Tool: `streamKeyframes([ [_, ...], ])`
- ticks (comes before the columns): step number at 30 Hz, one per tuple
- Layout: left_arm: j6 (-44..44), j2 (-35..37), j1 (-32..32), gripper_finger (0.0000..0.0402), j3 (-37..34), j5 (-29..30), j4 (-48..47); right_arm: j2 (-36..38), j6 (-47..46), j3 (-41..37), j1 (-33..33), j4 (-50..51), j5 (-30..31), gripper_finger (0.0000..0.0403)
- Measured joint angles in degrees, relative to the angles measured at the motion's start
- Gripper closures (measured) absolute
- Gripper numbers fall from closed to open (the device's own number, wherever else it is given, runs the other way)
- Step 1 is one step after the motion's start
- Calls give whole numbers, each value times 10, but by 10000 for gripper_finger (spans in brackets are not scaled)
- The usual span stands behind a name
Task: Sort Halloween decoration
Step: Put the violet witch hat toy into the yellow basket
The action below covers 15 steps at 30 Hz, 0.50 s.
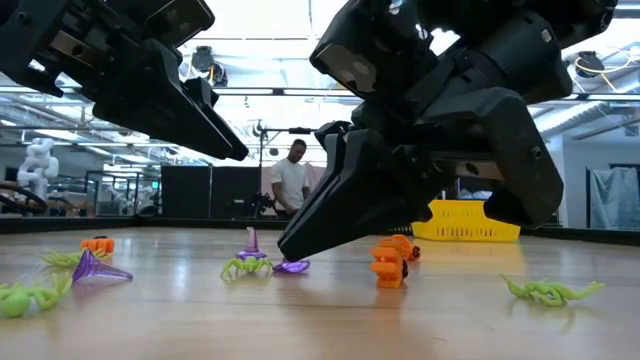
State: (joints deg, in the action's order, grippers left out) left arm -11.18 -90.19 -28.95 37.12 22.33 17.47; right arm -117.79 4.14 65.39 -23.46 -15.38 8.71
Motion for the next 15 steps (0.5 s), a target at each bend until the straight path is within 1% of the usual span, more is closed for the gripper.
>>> streamKeyframes([
  [4, 0, 0, 0, 249, 0, 0, 0, 4, -4, 0, -2, 6, 0, 402],
  [7, 0, 0, 0, 249, 0, 0, 0, 20, -5, -1, -6, 26, 0, 402],
  [15, -1, 0, 0, 249, 0, 0, 0, 115, -19, -1, -18, 113, 0, 403],
])
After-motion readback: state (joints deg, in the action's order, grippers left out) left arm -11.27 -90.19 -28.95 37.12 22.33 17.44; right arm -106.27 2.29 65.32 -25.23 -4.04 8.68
